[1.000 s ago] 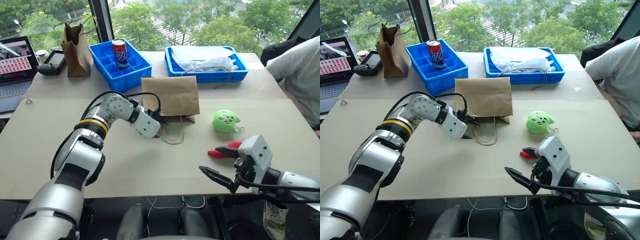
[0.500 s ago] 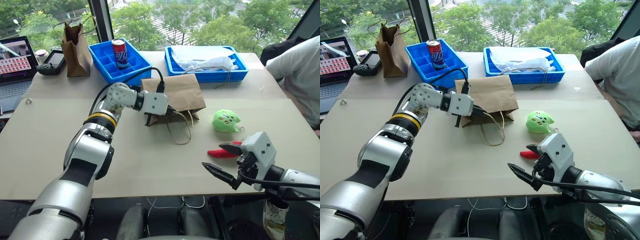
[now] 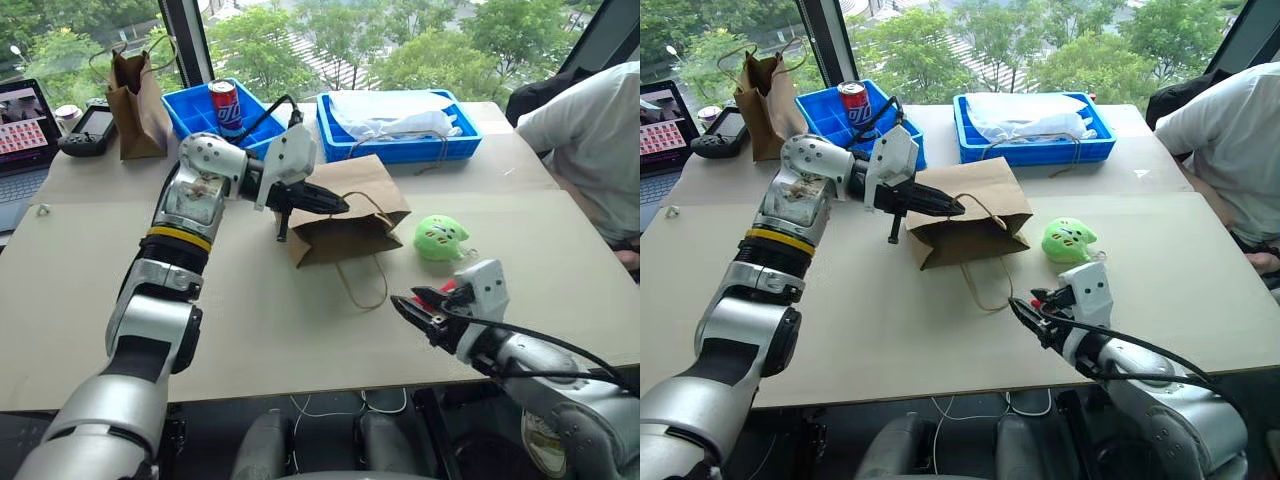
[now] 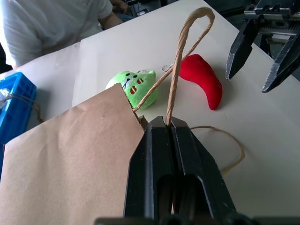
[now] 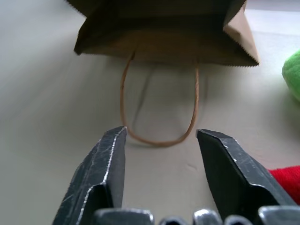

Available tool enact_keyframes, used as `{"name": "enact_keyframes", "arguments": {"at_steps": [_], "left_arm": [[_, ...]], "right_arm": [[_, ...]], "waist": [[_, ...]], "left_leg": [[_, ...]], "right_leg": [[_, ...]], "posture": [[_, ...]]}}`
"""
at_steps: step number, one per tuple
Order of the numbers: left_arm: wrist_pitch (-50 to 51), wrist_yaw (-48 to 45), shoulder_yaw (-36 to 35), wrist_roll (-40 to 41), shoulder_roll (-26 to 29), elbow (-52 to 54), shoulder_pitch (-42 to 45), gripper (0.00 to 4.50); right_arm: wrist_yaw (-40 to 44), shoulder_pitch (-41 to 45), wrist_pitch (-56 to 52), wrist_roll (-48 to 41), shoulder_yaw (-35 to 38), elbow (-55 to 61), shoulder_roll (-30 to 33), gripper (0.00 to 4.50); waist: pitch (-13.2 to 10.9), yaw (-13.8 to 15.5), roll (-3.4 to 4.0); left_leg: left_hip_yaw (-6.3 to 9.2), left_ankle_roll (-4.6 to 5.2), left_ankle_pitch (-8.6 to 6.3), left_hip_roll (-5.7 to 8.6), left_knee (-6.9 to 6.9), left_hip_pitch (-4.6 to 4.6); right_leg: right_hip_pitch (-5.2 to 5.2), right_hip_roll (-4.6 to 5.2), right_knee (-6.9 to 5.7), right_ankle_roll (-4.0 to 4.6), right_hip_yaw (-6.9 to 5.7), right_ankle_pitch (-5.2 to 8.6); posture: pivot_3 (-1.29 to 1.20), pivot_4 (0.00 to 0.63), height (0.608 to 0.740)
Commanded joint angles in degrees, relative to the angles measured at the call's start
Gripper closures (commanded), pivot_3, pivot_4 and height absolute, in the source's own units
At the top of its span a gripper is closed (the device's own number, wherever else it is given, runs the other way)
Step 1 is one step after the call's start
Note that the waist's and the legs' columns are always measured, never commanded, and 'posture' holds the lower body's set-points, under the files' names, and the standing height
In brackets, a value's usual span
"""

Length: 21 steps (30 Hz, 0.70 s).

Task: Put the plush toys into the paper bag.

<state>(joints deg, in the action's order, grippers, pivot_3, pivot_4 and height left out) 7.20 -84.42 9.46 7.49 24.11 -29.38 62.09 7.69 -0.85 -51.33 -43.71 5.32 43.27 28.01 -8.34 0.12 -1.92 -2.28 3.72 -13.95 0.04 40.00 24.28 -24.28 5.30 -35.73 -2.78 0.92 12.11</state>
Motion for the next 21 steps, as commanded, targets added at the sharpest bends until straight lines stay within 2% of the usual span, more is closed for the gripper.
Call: {"name": "enact_keyframes", "arguments": {"at_steps": [1, 3, 4, 8, 16, 21], "left_arm": [[11.55, 3.1, -1.41, 5.1, -0.85, 9.76, -0.22, 4.5], [13.82, 4.2, -0.7, 5.42, -1.27, 12.42, -0.54, 4.5], [14.93, 4.35, -0.18, 5.58, -1.19, 13.86, -0.88, 4.5], [18.69, 4.34, 1.06, 5.72, 0.66, 17.28, -3.04, 4.5], [20.07, 7.21, 0.32, 5.52, 3.21, 15.91, -3.32, 4.5], [29.04, 8.73, -2.49, 9.77, 4.81, 16.47, -3.49, 4.5]], "right_arm": [[-2.85, 6.26, 3.43, 3.74, -4.65, -4.03, -6.48, 3.44], [-3.1, 9.74, 4.88, 6.5, -7.52, -8.26, -9.79, 3.94], [-3.37, 11.78, 6.22, 7.99, -8.37, -11.33, -11.79, 4.47], [-2.18, 15.93, 10.41, 13.51, -10.28, -20.65, -15.21, 4.47], [3.83, 16.07, 15.91, 24.45, -15.39, -34.93, -11.68, 4.47], [6.67, 14.93, 21.05, 26.64, -15.5, -38.98, -13.37, 4.47]], "waist": [[0.0, 0.04, 0.0], [-0.01, 0.23, 0.01], [0.0, 0.2, 0.01], [-0.01, 0.01, 0.03], [-0.02, -0.36, 0.05], [-0.02, -0.87, 0.05]], "left_leg": [[0.0, 0.0, 0.0, 0.01, 0.02, 0.0], [0.02, -0.01, 0.01, 0.02, 0.08, 0.0], [0.02, -0.01, 0.01, 0.03, 0.09, -0.01], [0.0, -0.02, 0.02, 0.05, 0.05, -0.04], [0.0, -0.04, 0.02, 0.07, -0.05, -0.06], [0.0, -0.06, 0.04, 0.04, -0.05, -0.17]], "right_leg": [[0.0, 0.0, -0.02, 0.0, 0.0, 0.0], [0.02, 0.01, -0.04, 0.0, -0.01, 0.01], [0.02, 0.01, -0.05, -0.01, 0.0, 0.01], [0.01, -0.01, -0.1, -0.01, 0.01, 0.01], [-0.01, -0.01, -0.14, 0.0, 0.0, 0.01], [0.04, -0.04, -0.12, 0.01, 0.01, 0.01]], "posture": [[0.0, 0.15, 0.74], [0.0, 0.15, 0.74], [0.0, 0.15, 0.74], [0.0, 0.15, 0.74], [0.0, 0.15, 0.74], [0.0, 0.15, 0.74]]}}
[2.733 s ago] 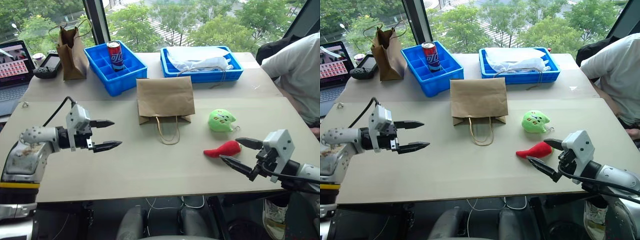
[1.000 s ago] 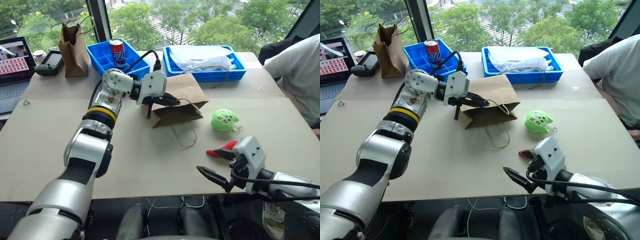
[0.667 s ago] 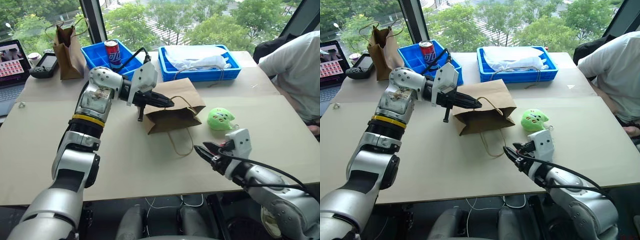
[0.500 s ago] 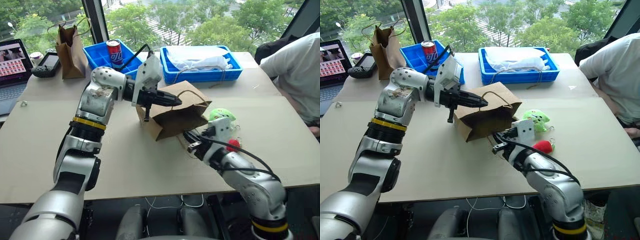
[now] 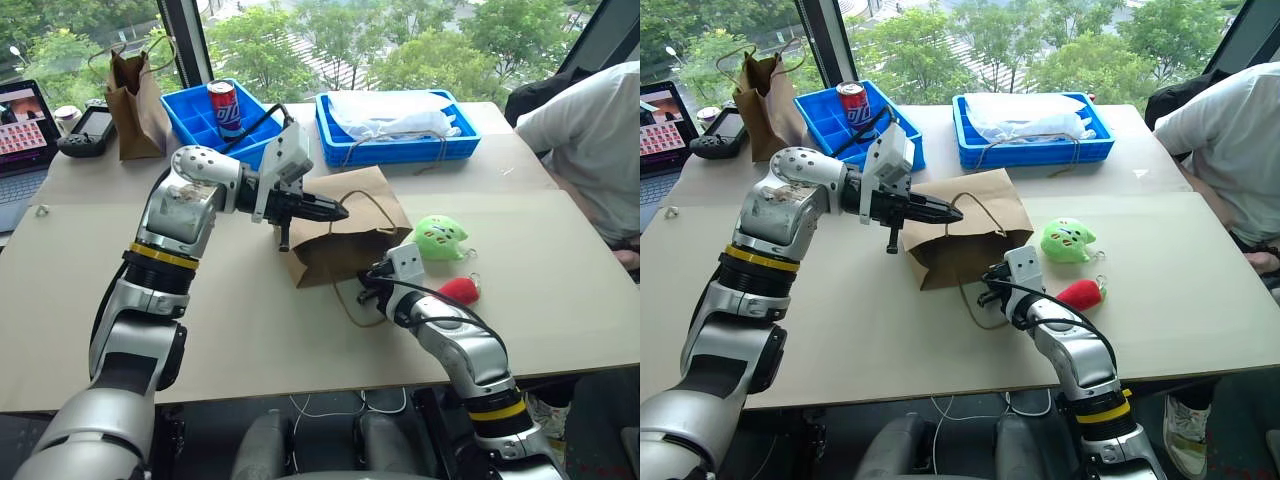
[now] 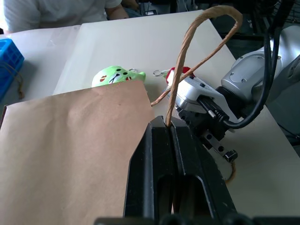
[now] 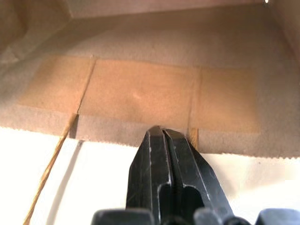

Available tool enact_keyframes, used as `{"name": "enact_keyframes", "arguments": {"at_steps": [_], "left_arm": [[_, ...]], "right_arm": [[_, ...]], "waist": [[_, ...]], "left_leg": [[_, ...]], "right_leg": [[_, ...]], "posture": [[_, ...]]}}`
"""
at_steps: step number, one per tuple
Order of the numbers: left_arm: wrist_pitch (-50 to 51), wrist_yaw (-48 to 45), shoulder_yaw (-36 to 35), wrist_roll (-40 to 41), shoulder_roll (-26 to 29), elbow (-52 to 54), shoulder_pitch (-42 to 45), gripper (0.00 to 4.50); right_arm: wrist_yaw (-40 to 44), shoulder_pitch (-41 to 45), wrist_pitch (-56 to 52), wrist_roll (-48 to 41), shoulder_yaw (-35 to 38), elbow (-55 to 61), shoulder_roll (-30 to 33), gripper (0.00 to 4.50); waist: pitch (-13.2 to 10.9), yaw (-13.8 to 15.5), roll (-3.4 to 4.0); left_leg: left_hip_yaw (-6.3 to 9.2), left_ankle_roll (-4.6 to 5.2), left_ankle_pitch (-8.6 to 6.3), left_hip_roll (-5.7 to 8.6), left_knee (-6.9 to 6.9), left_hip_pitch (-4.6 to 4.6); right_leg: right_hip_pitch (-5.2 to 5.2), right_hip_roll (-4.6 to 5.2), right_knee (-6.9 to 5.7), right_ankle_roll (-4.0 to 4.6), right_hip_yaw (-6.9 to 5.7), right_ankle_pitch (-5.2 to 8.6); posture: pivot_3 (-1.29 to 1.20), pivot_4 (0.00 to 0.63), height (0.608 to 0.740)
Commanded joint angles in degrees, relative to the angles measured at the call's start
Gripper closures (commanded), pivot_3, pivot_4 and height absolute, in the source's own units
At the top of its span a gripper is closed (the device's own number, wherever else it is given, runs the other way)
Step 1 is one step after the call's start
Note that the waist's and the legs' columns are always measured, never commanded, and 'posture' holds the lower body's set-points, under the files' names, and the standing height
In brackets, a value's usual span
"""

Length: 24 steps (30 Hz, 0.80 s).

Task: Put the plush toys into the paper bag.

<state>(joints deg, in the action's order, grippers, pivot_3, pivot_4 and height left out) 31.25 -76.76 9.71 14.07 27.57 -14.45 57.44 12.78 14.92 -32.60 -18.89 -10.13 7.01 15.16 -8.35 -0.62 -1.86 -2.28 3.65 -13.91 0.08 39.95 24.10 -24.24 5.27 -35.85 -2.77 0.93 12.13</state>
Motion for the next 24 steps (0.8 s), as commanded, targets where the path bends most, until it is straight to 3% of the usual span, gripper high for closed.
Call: {"name": "enact_keyframes", "arguments": {"at_steps": [1, 9, 24], "left_arm": [[6.62, 1.77, -3.16, 3.8, 1.55, 1.95, 0.94, 4.5], [11.88, 13.2, -8.75, 5.29, -0.05, -5.02, 4.89, 4.5], [20.58, 26.65, -16.05, 12.04, -7.67, -5.98, 6.32, 4.5]], "right_arm": [[1.83, -0.71, 2.7, 2.21, -0.07, -3.15, -0.86, 4.47], [3.71, -0.97, 3.55, 4.79, -0.27, -3.8, -2.24, 4.47], [5.36, -0.91, 3.64, 6.54, 1.42, -0.99, -2.9, 4.47]], "waist": [[0.0, -0.21, 0.0], [0.0, -0.24, 0.0], [0.0, -0.23, -0.01]], "left_leg": [[0.0, -0.01, 0.01, 0.0, -0.01, -0.02], [0.01, -0.09, 0.05, -0.02, -0.03, -0.23], [0.0, -0.13, 0.07, 0.0, -0.13, -0.3]], "right_leg": [[0.0, 0.0, -0.02, 0.0, 0.01, 0.0], [0.1, 0.0, -0.13, 0.02, 0.04, 0.0], [0.09, 0.04, -0.16, 0.04, 0.08, -0.01]], "posture": [[0.0, 0.15, 0.74], [0.0, 0.15, 0.74], [0.0, 0.15, 0.74]]}}
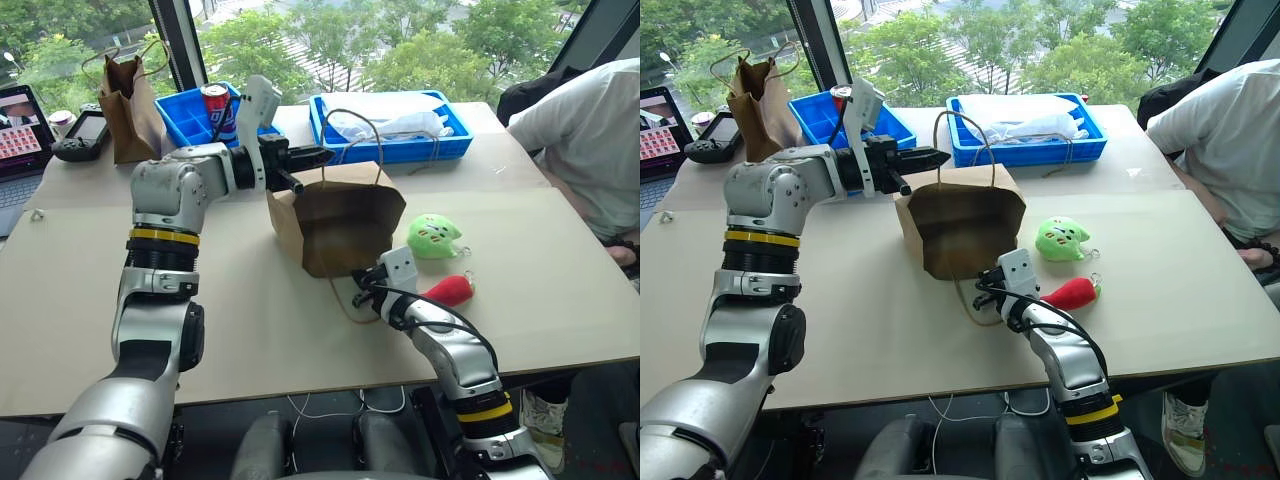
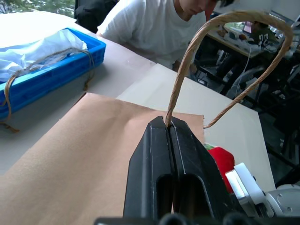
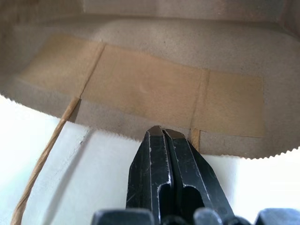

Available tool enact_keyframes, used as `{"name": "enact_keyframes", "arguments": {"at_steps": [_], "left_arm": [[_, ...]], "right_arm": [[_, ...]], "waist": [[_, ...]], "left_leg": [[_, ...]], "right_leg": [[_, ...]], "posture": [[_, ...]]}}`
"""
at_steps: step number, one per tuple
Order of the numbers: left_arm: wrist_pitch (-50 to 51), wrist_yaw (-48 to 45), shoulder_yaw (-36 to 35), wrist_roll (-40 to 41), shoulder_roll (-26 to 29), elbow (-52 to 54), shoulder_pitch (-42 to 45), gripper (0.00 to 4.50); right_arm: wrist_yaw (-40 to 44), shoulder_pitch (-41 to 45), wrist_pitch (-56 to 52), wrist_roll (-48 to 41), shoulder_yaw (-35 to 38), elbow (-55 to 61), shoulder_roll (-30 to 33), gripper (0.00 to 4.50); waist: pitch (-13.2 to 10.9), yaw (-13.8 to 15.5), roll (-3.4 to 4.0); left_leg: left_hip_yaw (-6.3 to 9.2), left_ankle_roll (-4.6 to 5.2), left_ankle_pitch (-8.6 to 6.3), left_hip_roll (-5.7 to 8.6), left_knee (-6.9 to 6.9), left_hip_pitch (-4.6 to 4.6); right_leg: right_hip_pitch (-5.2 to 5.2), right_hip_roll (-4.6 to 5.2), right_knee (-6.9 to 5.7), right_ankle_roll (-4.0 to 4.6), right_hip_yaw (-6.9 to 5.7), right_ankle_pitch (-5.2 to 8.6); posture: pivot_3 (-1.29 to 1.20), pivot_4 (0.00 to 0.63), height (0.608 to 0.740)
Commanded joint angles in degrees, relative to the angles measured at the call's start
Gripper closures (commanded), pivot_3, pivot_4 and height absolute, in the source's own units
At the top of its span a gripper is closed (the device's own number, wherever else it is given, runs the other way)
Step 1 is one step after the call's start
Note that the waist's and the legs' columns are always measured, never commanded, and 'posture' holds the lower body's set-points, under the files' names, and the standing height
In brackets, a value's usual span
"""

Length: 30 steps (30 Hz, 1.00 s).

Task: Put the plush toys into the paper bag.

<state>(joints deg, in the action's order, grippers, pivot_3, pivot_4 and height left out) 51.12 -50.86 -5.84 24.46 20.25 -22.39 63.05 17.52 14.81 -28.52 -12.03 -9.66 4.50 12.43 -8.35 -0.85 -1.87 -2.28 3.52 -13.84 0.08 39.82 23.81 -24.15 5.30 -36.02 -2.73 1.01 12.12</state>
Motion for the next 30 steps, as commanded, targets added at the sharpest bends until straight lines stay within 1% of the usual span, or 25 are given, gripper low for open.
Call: {"name": "enact_keyframes", "arguments": {"at_steps": [1, 3, 6, 10, 11, 12, 14, 16, 17, 18, 19, 20, 22, 25, 28, 30], "left_arm": [[0.88, 0.53, -0.02, 1.88, -0.31, 2.59, 0.23, 4.5], [1.07, -0.51, 1.14, 2.21, -0.06, 3.65, -0.84, 4.5], [0.42, -2.89, 3.97, 1.82, 0.95, 5.66, -2.91, 4.5], [0.5, -4.65, 5.6, 2.68, 1.26, 7.49, -4.89, 4.5], [0.54, -5.08, 5.95, 2.88, 1.34, 7.81, -5.16, 4.5], [0.52, -5.48, 6.28, 3.03, 1.42, 8.09, -5.43, 4.5], [0.2, -6.29, 7.02, 3.11, 1.53, 8.58, -5.95, 4.5], [-0.33, -6.54, 7.3, 3.1, 1.44, 8.31, -5.87, 4.5], [-0.52, -6.57, 7.3, 3.13, 1.39, 8.08, -5.72, 4.5], [-0.65, -6.57, 7.24, 3.2, 1.33, 7.84, -5.58, 4.5], [-0.84, -6.69, 7.26, 3.22, 1.36, 7.58, -5.51, 4.5], [-1.02, -6.92, 7.41, 3.24, 1.42, 7.55, -5.65, 4.5], [-1.36, -7.29, 7.85, 3.12, 1.49, 7.65, -5.96, 4.5], [-1.48, -7.22, 8.0, 3.15, 1.51, 7.88, -6.09, 4.5], [-1.39, -7.15, 8.15, 3.26, 1.66, 8.4, -6.24, 4.5], [-1.14, -7.09, 8.09, 3.43, 1.96, 9.17, -6.55, 4.5]], "right_arm": [[0.84, -0.72, -0.45, -1.17, 1.71, 2.85, -0.39, 4.47], [1.86, -0.32, -0.58, -1.92, 2.63, 6.59, 0.65, 4.47], [2.97, 0.31, -4.03, -4.55, 5.71, 13.26, 2.6, 4.47], [5.33, 2.51, -12.76, -11.72, 12.51, 23.73, 8.23, 3.4], [7.1, 2.95, -15.17, -13.18, 13.76, 25.9, 11.44, 3.01], [9.55, 3.1, -17.61, -14.31, 14.95, 27.81, 15.79, 2.64], [15.81, 2.05, -20.85, -14.98, 16.88, 29.82, 26.68, 1.98], [22.56, -1.05, -20.47, -13.44, 17.43, 28.53, 37.74, 1.32], [25.08, -2.53, -19.81, -12.85, 17.34, 27.52, 41.79, 1.06], [26.91, -3.75, -18.72, -12.37, 17.12, 26.45, 44.7, 0.62], [28.83, -5.15, -16.26, -10.71, 16.03, 24.21, 47.5, 0.34], [30.09, -5.62, -13.58, -9.34, 14.85, 21.8, 48.55, 0.02], [32.87, -5.69, -8.69, -6.58, 11.52, 17.06, 49.82, 0.02], [32.97, -2.82, -4.19, -4.09, 8.27, 9.74, 46.28, 0.02], [33.19, -1.17, 0.24, 1.48, 4.31, 3.29, 45.8, 0.02], [32.64, -0.58, 2.71, 3.66, 3.22, -0.82, 44.74, 0.54]], "waist": [[0.0, 0.0, 0.0], [0.0, 0.05, 0.0], [-0.01, 0.08, 0.0], [-0.02, 0.24, 0.01], [-0.02, 0.26, 0.01], [-0.03, 0.31, 0.02], [-0.05, 0.57, 0.06], [-0.07, 0.93, 0.09], [-0.08, 1.08, 0.09], [-0.1, 1.13, 0.04], [-0.11, 1.2, 0.04], [-0.11, 1.14, 0.03], [-0.11, 0.89, 0.03], [-0.11, 0.75, 0.02], [-0.15, 0.69, 0.04], [-0.15, 0.89, 0.04]], "left_leg": [[0.0, 0.0, 0.0, 0.01, 0.0, 0.0], [0.0, -0.02, 0.01, 0.02, -0.01, 0.01], [-0.01, -0.03, 0.01, 0.04, -0.03, 0.06], [-0.01, -0.03, 0.01, 0.04, -0.06, 0.09], [-0.01, -0.03, 0.01, 0.04, -0.06, 0.12], [-0.01, -0.03, 0.01, 0.03, -0.06, 0.13], [0.0, -0.02, 0.0, 0.05, -0.07, 0.16], [-0.01, 0.0, -0.01, 0.04, -0.07, 0.18], [-0.01, 0.02, -0.02, 0.08, -0.06, 0.24], [-0.04, 0.04, -0.03, 0.08, -0.07, 0.25], [-0.04, 0.06, -0.05, 0.04, -0.06, 0.26], [-0.04, 0.06, -0.04, 0.04, -0.05, 0.3], [-0.08, 0.06, -0.04, 0.02, -0.04, 0.29], [-0.11, 0.06, -0.04, 0.03, -0.02, 0.27], [-0.11, 0.06, -0.03, 0.05, 0.01, 0.28], [-0.12, 0.06, -0.03, 0.05, 0.01, 0.3]], "right_leg": [[0.0, 0.01, -0.01, 0.0, 0.0, 0.0], [-0.02, 0.01, 0.0, 0.0, 0.01, 0.0], [-0.07, 0.05, 0.01, 0.0, 0.03, 0.0], [-0.09, 0.09, 0.05, 0.0, 0.02, 0.0], [-0.11, 0.11, 0.06, 0.0, 0.01, 0.0], [-0.1, 0.11, 0.07, 0.01, 0.01, 0.0], [-0.1, 0.14, 0.13, 0.01, -0.01, 0.0], [-0.06, 0.14, 0.26, 0.02, -0.06, 0.01], [-0.08, 0.18, 0.31, 0.02, -0.08, 0.01], [-0.06, 0.17, 0.34, 0.02, -0.08, 0.03], [-0.04, 0.12, 0.41, 0.04, -0.1, 0.03], [-0.07, 0.11, 0.42, 0.04, -0.1, 0.04], [-0.07, 0.07, 0.41, 0.04, -0.06, 0.03], [-0.09, 0.06, 0.35, 0.04, -0.01, 0.03], [-0.11, 0.06, 0.32, 0.04, 0.01, 0.03], [-0.12, 0.07, 0.31, 0.03, 0.02, 0.04]], "posture": [[0.0, 0.15, 0.74], [0.0, 0.15, 0.74], [0.0, 0.15, 0.74], [0.0, 0.15, 0.74], [0.0, 0.15, 0.74], [0.0, 0.15, 0.74], [0.0, 0.15, 0.74], [0.0, 0.15, 0.74], [0.0, 0.15, 0.74], [0.0, 0.15, 0.74], [0.0, 0.15, 0.74], [0.0, 0.15, 0.74], [0.0, 0.15, 0.74], [0.0, 0.15, 0.74], [0.0, 0.15, 0.74], [0.0, 0.15, 0.74]]}}
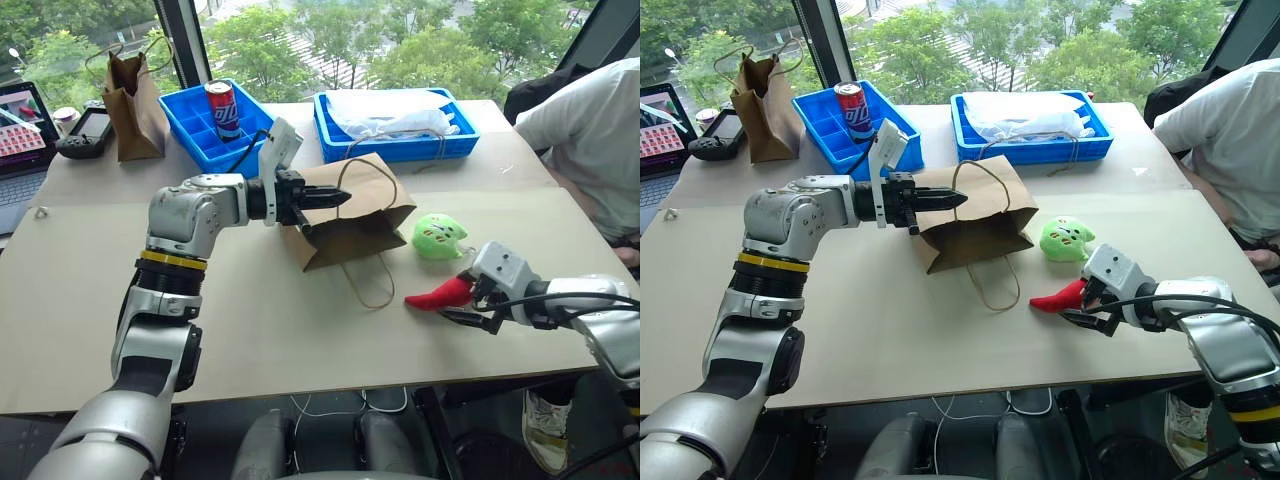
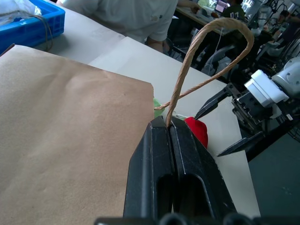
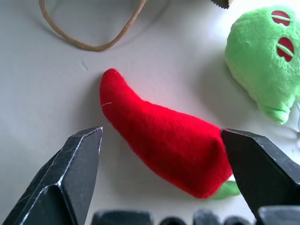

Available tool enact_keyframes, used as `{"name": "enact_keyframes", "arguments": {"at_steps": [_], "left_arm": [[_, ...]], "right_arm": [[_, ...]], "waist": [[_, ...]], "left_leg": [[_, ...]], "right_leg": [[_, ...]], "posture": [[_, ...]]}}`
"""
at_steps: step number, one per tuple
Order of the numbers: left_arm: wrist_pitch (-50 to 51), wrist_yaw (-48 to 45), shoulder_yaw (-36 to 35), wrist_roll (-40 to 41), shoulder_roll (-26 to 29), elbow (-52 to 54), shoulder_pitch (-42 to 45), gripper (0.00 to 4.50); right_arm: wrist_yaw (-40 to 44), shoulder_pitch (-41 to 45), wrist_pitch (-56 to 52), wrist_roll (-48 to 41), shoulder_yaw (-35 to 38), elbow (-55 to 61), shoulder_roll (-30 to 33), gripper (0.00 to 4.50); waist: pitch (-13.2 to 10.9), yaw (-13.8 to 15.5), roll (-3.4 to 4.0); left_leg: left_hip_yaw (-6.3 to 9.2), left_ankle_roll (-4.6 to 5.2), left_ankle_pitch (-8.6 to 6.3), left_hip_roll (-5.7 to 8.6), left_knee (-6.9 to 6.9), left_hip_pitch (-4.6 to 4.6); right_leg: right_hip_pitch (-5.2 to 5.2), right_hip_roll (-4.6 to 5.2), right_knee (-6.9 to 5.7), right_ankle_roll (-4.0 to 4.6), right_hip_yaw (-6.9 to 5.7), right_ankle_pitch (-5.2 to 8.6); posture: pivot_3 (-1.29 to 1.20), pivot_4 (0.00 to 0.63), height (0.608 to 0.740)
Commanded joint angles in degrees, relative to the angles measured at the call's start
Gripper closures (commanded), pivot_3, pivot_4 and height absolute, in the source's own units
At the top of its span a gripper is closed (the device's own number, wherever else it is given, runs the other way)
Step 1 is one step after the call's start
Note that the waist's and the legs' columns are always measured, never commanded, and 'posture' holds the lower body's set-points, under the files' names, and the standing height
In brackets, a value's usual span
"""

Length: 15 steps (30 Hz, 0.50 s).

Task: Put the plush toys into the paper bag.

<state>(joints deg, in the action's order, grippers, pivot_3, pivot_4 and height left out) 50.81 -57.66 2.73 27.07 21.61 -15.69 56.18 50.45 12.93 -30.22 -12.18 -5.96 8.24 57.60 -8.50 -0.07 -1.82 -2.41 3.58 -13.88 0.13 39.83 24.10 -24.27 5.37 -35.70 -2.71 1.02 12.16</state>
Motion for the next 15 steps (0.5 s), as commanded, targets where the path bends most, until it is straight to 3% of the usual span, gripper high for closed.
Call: {"name": "enact_keyframes", "arguments": {"at_steps": [1, 8, 12, 15], "left_arm": [[-0.73, -0.2, -0.49, 0.87, 0.71, 2.8, 0.19, 4.5], [1.35, 0.8, -0.81, 1.82, 0.99, 5.25, -0.52, 4.5], [3.4, 2.03, -0.94, 3.21, -0.16, 7.46, -1.02, 4.5], [4.88, 3.15, -0.82, 4.42, -1.1, 9.36, -1.14, 4.5]], "right_arm": [[-0.29, 1.34, 4.99, 3.59, -0.04, -5.32, -1.06, 0.75], [1.44, 3.75, 0.96, -2.84, 7.99, 4.65, -1.13, 3.15], [-2.43, 7.0, -4.21, -3.86, 4.57, 14.84, -6.12, 4.43], [-8.02, 10.01, -4.66, 1.91, -1.5, 16.24, -11.71, 4.47]], "waist": [[0.0, 0.23, 0.0], [-0.02, 0.61, 0.03], [-0.02, 0.54, 0.03], [-0.02, 0.47, 0.03]], "left_leg": [[0.0, 0.0, 0.0, 0.0, 0.0, 0.0], [0.02, 0.0, 0.0, -0.01, 0.0, 0.02], [0.07, 0.0, 0.0, -0.05, 0.0, 0.0], [0.09, -0.01, 0.0, -0.06, 0.0, 0.0]], "right_leg": [[0.0, 0.01, 0.0, -0.01, -0.01, 0.01], [-0.01, 0.03, 0.0, -0.02, -0.01, 0.01], [0.0, 0.0, -0.04, -0.01, -0.04, 0.0], [-0.01, -0.01, -0.07, 0.0, -0.05, 0.0]], "posture": [[0.0, 0.15, 0.74], [0.0, 0.15, 0.74], [0.0, 0.15, 0.74], [0.0, 0.15, 0.74]]}}
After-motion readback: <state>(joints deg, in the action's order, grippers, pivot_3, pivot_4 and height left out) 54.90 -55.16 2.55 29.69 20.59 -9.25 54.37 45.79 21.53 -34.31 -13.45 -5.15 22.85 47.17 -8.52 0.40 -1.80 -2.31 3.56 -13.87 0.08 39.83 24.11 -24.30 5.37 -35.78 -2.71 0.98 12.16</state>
